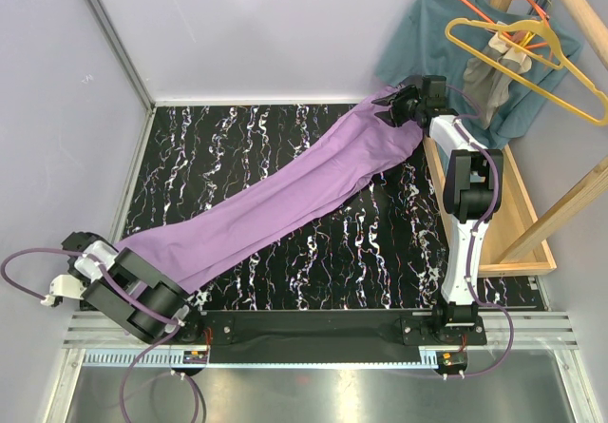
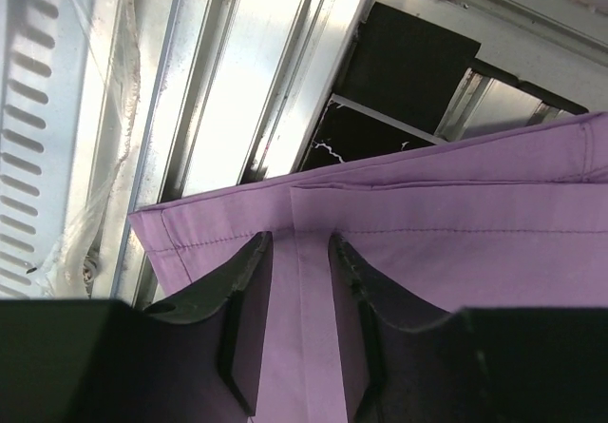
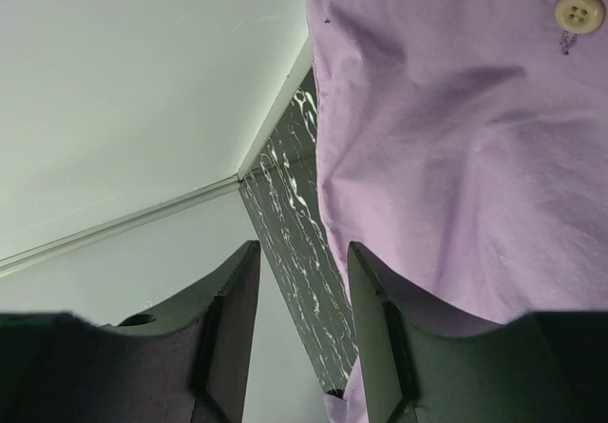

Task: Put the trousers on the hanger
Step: Fold the trousers at the center of the board.

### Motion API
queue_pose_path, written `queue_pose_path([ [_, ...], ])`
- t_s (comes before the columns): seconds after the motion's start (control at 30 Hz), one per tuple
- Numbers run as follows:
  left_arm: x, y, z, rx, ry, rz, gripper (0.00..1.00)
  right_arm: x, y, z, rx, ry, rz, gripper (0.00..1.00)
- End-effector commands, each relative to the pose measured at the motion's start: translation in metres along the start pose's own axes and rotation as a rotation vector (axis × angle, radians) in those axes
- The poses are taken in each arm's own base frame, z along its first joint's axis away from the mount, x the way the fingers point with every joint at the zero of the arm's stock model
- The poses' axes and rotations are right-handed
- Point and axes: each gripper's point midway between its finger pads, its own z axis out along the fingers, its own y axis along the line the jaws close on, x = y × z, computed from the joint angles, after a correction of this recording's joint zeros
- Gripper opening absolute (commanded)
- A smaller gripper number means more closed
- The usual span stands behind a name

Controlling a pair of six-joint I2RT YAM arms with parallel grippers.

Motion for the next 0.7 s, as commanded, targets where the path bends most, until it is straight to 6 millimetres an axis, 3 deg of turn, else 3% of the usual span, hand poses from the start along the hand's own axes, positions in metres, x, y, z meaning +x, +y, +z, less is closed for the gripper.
queue_pose_path([
  [0.0,-0.012,-0.008,-0.006,0.033,-0.03,-0.047,0.36,0.0,0.016,-0.007,-0.053,0.011,-0.007,0.49],
  [0.37,-0.011,-0.011,0.004,0.02,-0.035,-0.041,0.33,0.0,0.016,-0.008,-0.052,0.008,-0.017,0.49],
  [0.47,-0.01,-0.011,0.008,-0.009,-0.021,-0.033,0.27,0.0,0.017,-0.009,-0.055,0.007,-0.015,0.49],
  [0.57,-0.005,-0.008,0.015,-0.054,0.002,-0.032,0.13,-0.001,0.018,-0.01,-0.056,0.004,-0.018,0.49],
  [0.67,-0.005,-0.009,0.015,-0.048,-0.005,-0.038,0.1,0.0,0.019,-0.01,-0.057,0.005,-0.019,0.49],
])
